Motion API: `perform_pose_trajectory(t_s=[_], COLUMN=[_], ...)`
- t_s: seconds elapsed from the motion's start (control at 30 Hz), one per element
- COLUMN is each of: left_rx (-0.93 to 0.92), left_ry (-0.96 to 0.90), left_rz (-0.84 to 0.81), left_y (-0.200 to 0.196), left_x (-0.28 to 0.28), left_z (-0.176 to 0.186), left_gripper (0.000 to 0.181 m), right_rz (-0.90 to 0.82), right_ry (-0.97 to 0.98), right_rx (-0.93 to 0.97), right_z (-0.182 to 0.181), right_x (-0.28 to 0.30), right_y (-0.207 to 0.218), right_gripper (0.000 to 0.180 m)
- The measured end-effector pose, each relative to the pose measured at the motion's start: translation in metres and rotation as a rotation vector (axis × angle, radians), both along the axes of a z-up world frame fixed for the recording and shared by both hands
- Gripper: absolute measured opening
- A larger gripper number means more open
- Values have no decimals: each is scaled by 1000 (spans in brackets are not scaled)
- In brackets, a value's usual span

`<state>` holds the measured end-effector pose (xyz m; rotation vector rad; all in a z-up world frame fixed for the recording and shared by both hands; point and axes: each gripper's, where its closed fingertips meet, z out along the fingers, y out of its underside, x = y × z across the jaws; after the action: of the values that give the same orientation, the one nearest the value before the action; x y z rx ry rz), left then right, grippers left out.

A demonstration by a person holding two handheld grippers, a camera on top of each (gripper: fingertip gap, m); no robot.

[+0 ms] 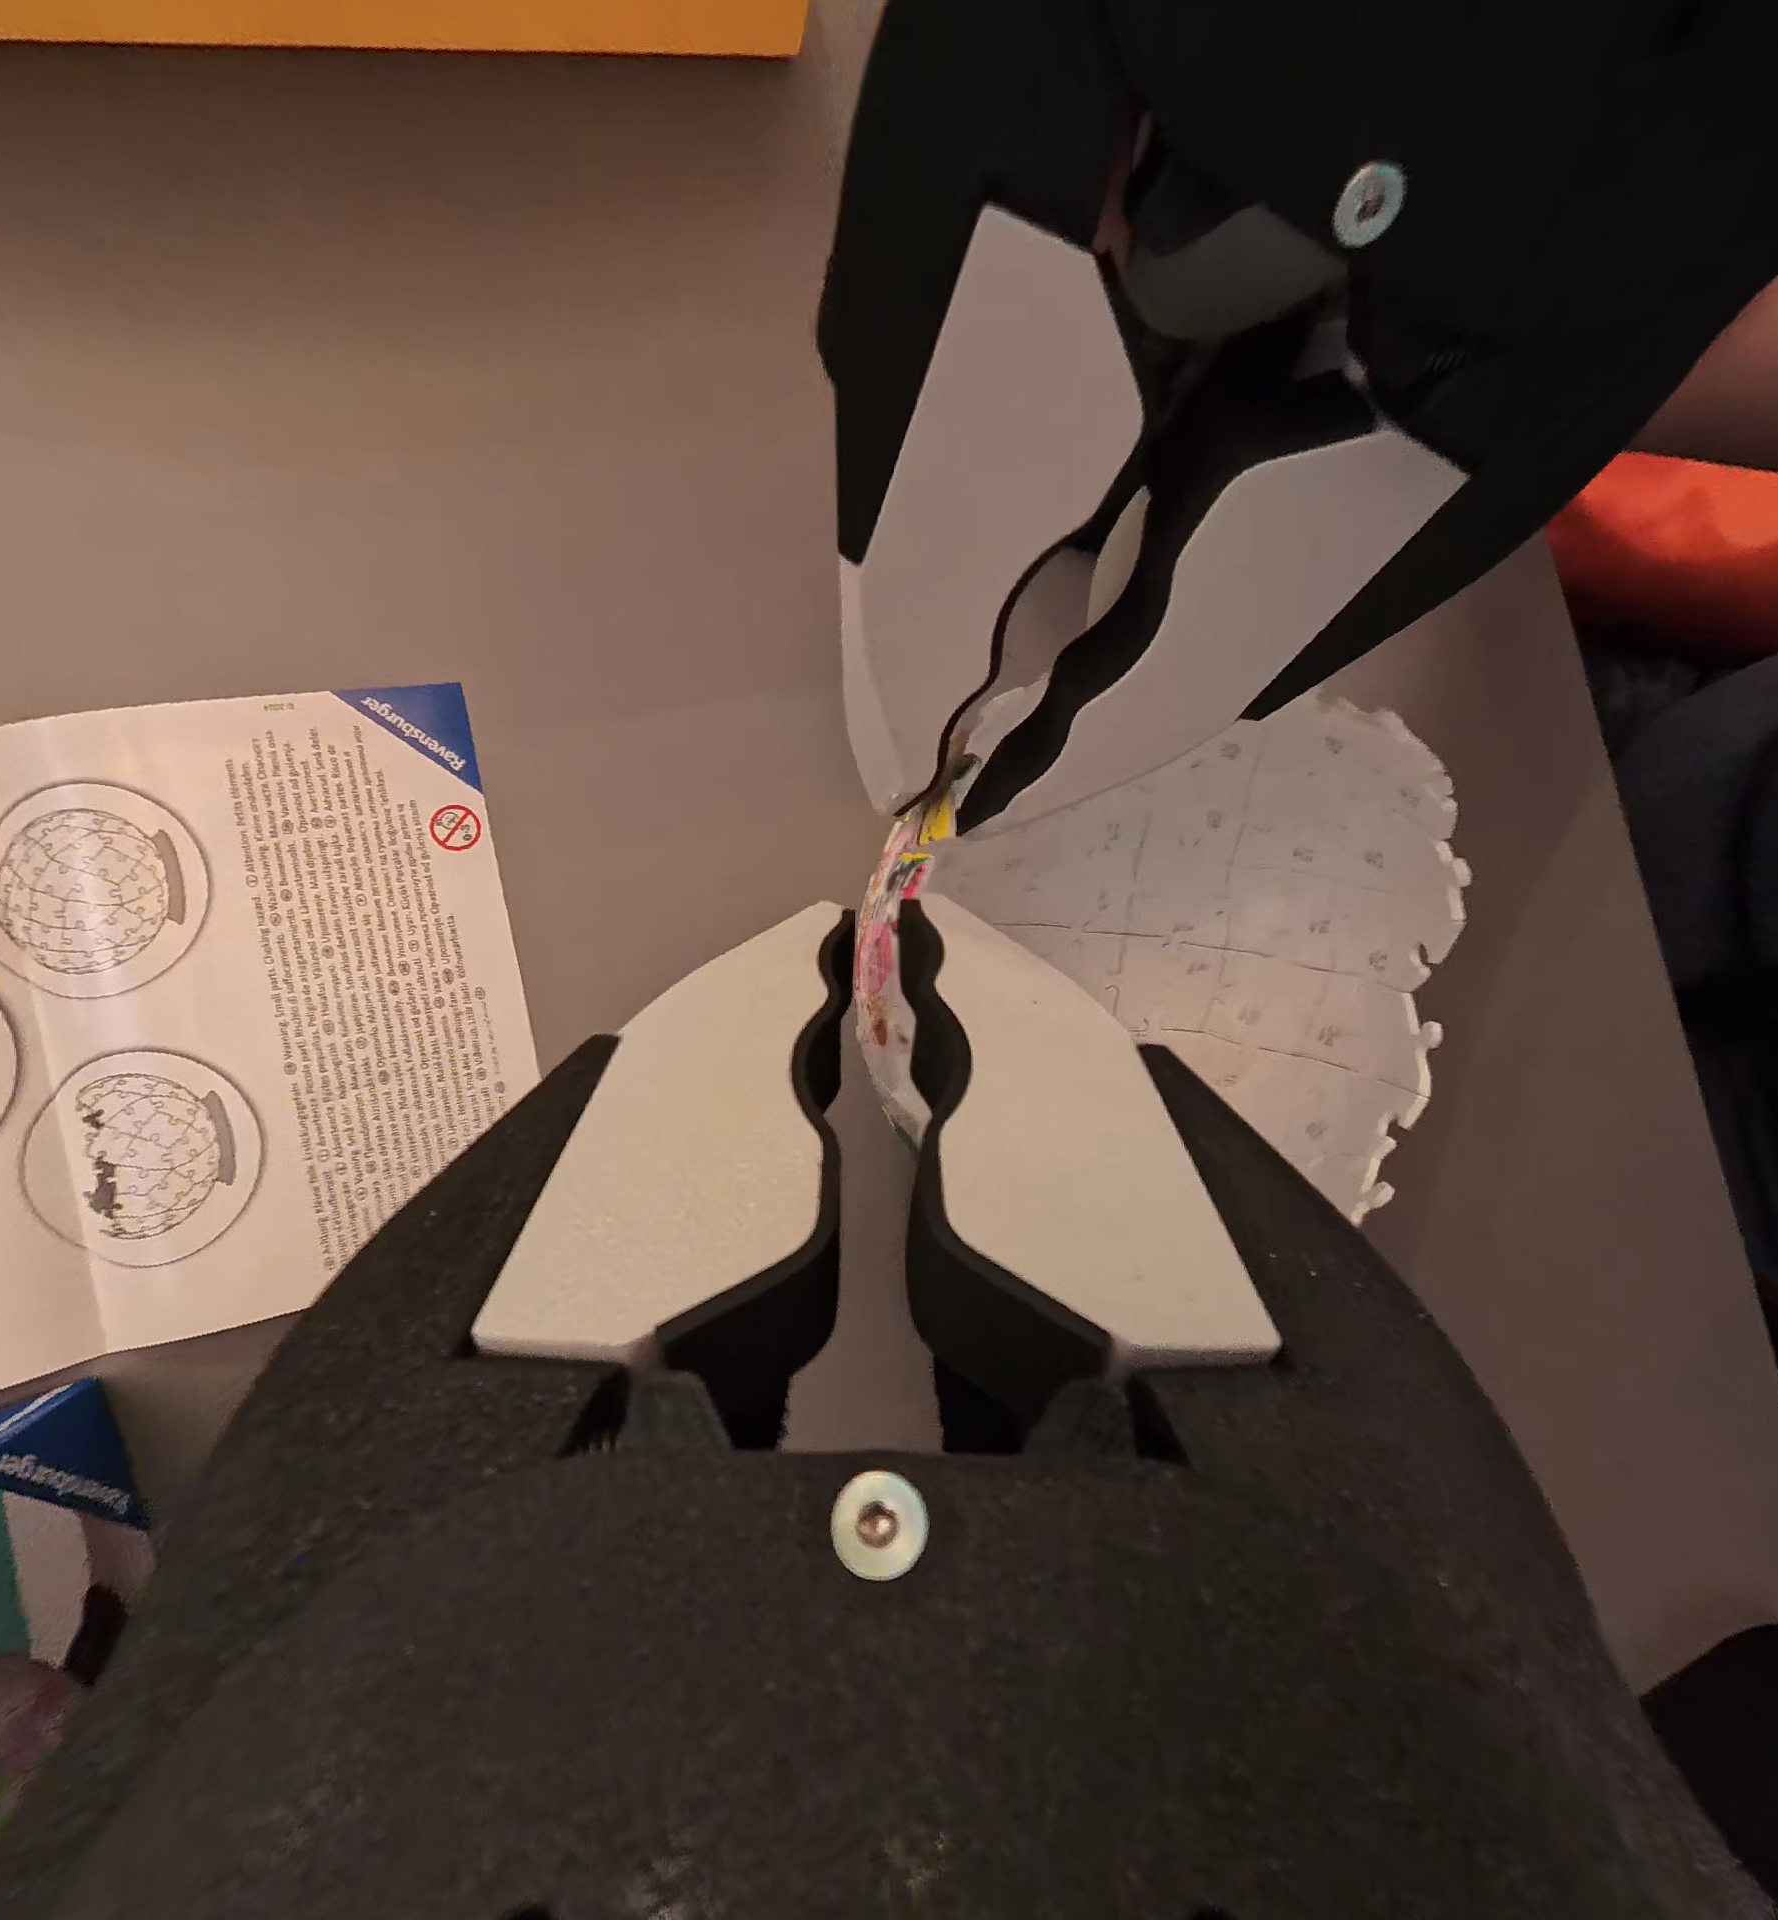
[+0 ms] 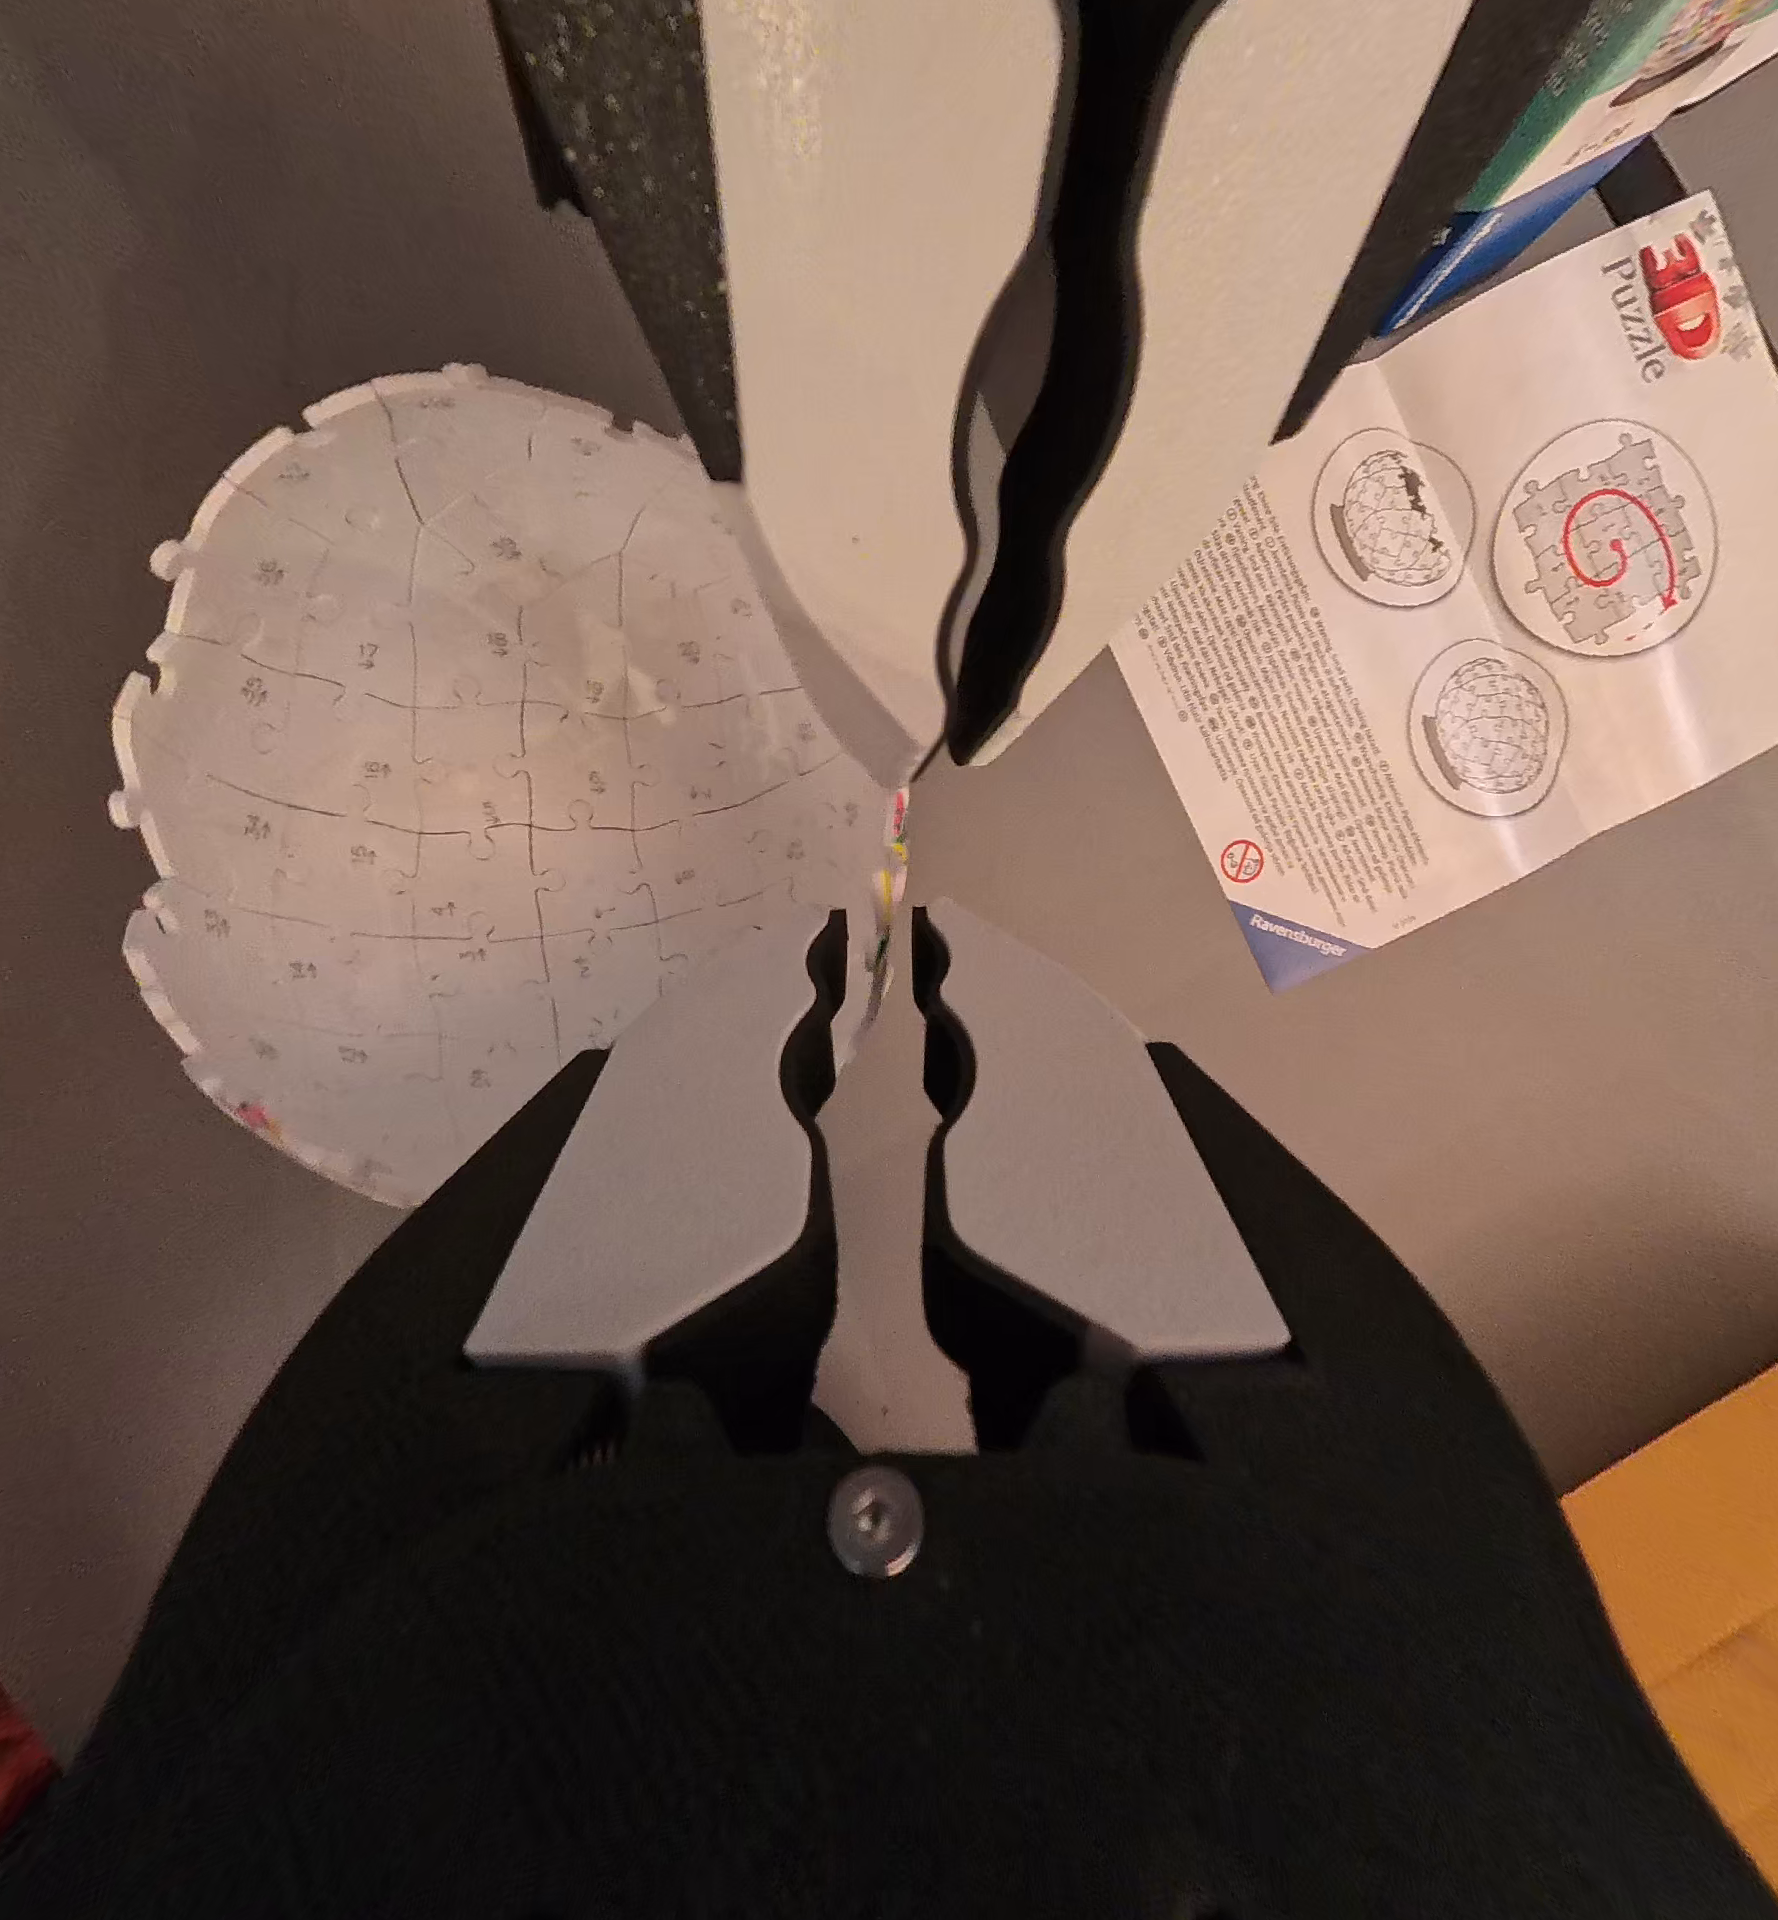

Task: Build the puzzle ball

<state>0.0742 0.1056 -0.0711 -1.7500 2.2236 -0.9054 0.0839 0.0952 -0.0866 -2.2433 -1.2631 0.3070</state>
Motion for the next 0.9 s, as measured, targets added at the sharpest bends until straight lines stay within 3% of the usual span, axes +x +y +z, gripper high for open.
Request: perform_pose_trajectory(t_s=[0.1,0.37,0.9], left_rx=[-12,91,108], left_ry=[6,-8,-3], left_rz=[-28,-67,-80], left_y=[-3,-3,-5], left_x=[-2,0,1], left_z=[0,-5,-8], left_gripper=[15,12,6], right_rz=[-1,-13,-23], right_ry=[8,28,44], right_rx=[4,7,98], right_z=[1,3,9], right_x=[-1,0,2], right_y=[0,1,-2], right_gripper=[13,12,10])
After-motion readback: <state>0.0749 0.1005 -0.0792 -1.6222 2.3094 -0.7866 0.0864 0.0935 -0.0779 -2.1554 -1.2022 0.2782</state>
